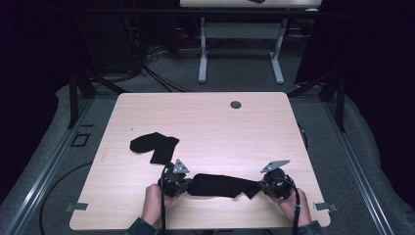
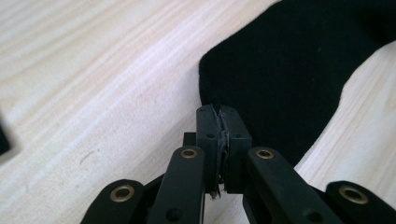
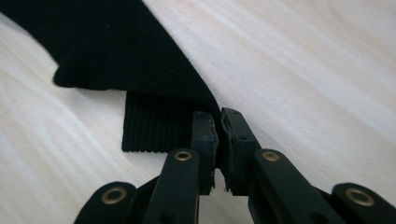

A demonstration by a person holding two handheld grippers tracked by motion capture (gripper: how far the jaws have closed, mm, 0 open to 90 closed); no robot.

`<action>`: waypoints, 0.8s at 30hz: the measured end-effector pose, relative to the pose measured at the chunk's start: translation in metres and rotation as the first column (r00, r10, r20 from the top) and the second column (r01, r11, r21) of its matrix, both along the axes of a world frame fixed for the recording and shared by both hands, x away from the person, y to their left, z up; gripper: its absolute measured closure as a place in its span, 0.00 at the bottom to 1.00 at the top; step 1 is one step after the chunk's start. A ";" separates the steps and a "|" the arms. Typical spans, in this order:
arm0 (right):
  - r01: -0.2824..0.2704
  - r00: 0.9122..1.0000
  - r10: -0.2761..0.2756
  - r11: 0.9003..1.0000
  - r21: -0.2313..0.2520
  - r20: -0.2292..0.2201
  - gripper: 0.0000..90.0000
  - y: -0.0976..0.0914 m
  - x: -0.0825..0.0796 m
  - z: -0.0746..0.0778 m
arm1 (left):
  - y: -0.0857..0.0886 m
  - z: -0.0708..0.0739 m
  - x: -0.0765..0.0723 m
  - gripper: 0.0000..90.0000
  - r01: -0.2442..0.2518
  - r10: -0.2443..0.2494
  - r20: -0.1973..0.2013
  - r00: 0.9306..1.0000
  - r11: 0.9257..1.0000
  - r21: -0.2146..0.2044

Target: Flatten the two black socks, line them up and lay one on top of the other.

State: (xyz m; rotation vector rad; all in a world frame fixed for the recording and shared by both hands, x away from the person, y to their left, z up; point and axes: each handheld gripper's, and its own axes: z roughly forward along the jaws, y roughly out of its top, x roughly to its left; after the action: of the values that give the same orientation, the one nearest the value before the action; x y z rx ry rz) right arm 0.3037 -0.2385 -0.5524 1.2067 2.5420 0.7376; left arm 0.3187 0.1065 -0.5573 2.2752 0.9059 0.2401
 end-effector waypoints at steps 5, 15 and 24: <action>0.029 0.988 -0.009 0.991 -0.127 0.152 0.95 0.003 0.000 0.018 | -0.003 0.026 0.001 0.98 0.018 -0.017 0.023 1.000 0.998 -0.066; -0.159 0.935 0.224 0.958 -0.237 0.276 0.85 0.005 -0.023 0.026 | -0.004 0.021 -0.001 0.92 0.032 -0.033 -0.043 0.999 0.999 -0.039; -0.234 0.972 0.232 0.972 0.036 0.043 0.59 -0.023 -0.035 0.007 | 0.019 0.006 -0.005 0.39 -0.066 0.063 -0.062 0.996 0.997 -0.050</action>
State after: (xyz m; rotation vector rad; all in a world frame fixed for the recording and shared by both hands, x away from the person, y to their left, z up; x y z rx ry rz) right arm 0.2690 -0.2610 -0.5451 0.9035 2.6778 0.8581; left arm 0.3141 0.1260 -0.5516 2.2183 1.0071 0.1747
